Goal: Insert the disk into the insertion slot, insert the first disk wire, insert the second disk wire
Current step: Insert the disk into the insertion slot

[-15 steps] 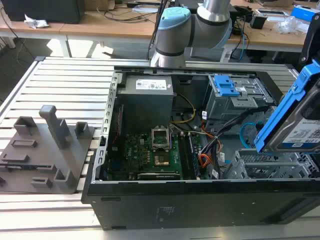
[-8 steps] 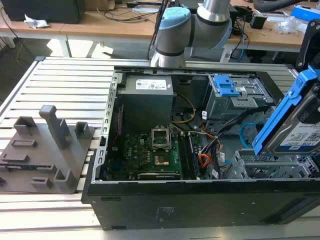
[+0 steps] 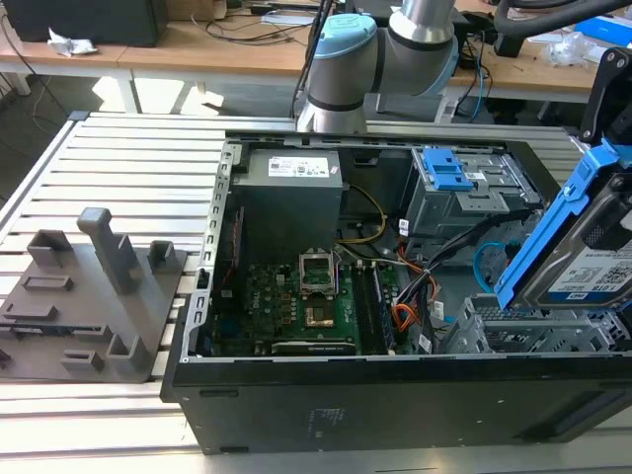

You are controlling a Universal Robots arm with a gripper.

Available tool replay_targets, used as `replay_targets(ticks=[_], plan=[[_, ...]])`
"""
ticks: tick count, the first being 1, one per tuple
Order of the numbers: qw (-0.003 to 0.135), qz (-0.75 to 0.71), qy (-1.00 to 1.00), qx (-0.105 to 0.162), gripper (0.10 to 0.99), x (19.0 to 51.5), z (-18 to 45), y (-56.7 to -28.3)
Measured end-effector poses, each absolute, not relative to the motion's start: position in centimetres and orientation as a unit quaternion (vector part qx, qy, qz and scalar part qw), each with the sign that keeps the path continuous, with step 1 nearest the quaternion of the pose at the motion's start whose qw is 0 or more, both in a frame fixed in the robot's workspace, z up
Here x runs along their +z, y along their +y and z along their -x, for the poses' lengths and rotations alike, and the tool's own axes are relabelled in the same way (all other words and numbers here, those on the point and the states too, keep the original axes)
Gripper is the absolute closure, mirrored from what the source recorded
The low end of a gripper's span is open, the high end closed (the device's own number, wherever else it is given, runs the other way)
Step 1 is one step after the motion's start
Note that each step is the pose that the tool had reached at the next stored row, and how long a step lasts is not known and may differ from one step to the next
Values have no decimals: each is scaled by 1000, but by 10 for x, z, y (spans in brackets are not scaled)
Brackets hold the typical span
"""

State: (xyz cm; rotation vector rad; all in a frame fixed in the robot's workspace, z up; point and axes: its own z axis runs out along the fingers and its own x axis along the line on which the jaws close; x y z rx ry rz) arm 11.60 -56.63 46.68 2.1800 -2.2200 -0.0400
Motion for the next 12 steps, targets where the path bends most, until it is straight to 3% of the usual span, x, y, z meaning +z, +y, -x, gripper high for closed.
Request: replay_targets(ticks=[12], plan=[[15,-701,-713,-13,725,457,-116,-566]])
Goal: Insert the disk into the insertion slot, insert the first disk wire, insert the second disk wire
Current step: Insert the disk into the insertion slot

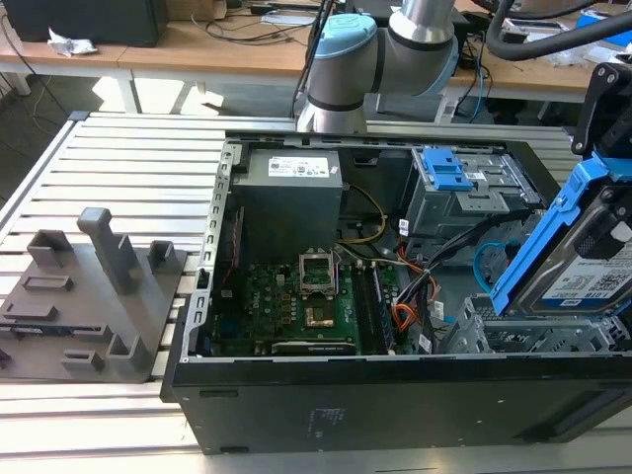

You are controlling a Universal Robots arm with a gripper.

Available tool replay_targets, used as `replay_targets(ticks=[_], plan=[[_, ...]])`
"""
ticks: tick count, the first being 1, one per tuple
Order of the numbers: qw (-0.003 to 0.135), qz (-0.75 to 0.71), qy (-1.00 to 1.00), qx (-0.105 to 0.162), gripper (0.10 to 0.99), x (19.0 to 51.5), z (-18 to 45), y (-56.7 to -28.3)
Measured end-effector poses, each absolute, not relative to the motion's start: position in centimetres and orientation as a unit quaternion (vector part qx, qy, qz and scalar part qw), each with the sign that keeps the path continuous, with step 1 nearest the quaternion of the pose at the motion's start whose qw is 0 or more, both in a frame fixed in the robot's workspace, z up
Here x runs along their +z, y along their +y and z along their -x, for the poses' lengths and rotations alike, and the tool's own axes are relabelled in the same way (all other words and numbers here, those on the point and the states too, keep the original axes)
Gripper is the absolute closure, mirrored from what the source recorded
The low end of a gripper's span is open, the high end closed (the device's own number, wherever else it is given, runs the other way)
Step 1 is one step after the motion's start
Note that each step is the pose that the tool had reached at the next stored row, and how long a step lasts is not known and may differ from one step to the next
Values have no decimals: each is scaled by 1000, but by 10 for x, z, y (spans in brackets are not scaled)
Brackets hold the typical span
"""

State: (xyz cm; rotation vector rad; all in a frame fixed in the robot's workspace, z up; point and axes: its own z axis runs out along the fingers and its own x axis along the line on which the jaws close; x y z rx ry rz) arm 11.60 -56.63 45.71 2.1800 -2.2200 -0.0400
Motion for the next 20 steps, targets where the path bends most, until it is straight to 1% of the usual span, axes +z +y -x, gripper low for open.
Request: replay_targets(ticks=[20], plan=[[15,-701,-713,-13,725,444,-116,-563]])
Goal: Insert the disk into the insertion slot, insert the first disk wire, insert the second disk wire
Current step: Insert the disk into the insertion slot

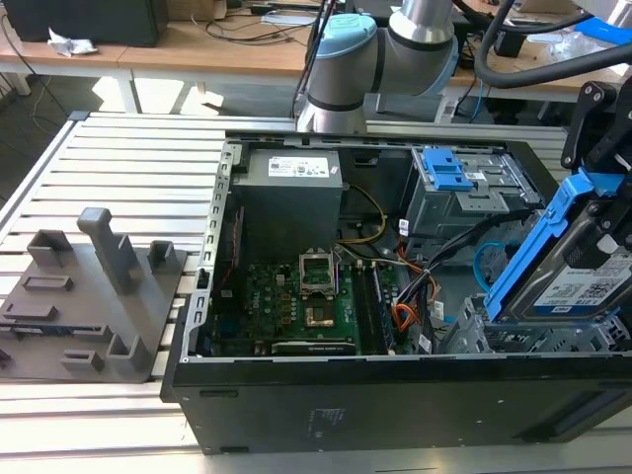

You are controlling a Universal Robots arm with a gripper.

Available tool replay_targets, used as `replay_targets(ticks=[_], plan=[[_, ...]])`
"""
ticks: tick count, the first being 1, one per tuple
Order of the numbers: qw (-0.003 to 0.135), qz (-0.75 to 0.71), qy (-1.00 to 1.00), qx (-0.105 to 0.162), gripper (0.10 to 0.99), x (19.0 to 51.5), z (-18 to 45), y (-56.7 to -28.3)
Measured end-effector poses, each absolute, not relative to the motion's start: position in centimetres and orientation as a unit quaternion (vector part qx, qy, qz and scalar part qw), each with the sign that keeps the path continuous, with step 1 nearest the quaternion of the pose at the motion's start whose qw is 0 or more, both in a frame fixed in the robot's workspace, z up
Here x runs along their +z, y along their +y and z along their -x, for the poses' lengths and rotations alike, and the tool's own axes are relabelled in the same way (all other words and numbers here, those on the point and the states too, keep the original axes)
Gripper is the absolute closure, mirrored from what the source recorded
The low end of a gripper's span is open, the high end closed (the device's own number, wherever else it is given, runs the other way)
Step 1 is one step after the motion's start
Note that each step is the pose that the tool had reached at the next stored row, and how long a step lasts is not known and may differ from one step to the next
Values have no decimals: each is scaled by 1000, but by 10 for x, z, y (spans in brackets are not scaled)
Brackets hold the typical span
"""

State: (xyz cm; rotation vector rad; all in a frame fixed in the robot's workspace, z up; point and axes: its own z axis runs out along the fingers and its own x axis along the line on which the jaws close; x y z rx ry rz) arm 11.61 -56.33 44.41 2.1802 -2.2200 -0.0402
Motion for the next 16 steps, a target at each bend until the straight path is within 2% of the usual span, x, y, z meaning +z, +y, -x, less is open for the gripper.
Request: replay_targets(ticks=[5,16], plan=[[15,-701,-713,-13,725,440,-118,-550],[15,-701,-713,-13,725,427,-120,-549]])
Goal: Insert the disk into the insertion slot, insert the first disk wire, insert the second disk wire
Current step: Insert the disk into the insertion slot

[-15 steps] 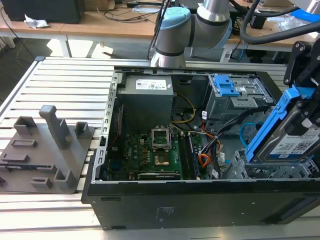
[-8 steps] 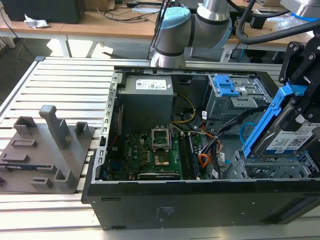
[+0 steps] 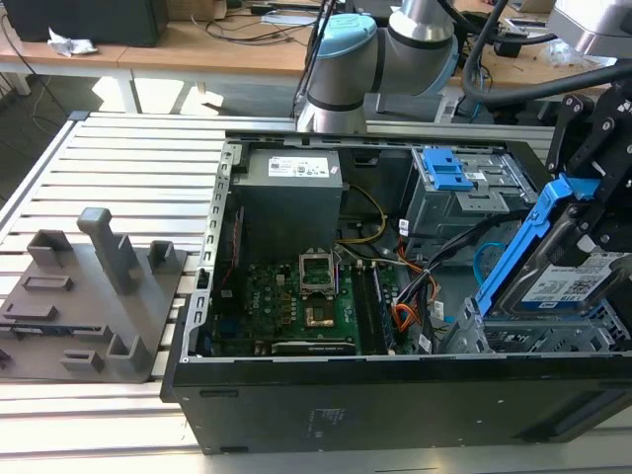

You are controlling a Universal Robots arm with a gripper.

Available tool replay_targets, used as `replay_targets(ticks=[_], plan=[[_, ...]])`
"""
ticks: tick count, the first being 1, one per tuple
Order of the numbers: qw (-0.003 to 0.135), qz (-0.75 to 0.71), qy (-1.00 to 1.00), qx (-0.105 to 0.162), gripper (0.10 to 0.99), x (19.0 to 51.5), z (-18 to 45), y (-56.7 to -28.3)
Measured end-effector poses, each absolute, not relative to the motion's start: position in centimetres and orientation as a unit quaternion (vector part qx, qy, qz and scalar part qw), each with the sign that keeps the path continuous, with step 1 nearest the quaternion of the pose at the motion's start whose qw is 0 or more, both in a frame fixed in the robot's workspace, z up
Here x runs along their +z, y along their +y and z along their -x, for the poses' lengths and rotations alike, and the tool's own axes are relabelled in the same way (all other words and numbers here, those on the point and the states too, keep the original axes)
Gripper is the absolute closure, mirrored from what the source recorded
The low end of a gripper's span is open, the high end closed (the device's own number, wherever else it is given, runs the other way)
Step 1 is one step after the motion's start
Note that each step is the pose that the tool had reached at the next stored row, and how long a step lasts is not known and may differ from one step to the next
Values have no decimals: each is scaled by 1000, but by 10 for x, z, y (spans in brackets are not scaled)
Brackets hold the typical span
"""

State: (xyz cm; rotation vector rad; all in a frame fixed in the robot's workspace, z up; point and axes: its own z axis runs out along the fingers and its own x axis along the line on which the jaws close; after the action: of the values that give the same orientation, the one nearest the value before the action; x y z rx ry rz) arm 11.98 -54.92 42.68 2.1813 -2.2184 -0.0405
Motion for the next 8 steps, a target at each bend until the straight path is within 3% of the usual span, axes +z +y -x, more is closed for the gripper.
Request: replay_targets(ticks=[8], plan=[[15,-701,-712,-13,725,418,-120,-547]])
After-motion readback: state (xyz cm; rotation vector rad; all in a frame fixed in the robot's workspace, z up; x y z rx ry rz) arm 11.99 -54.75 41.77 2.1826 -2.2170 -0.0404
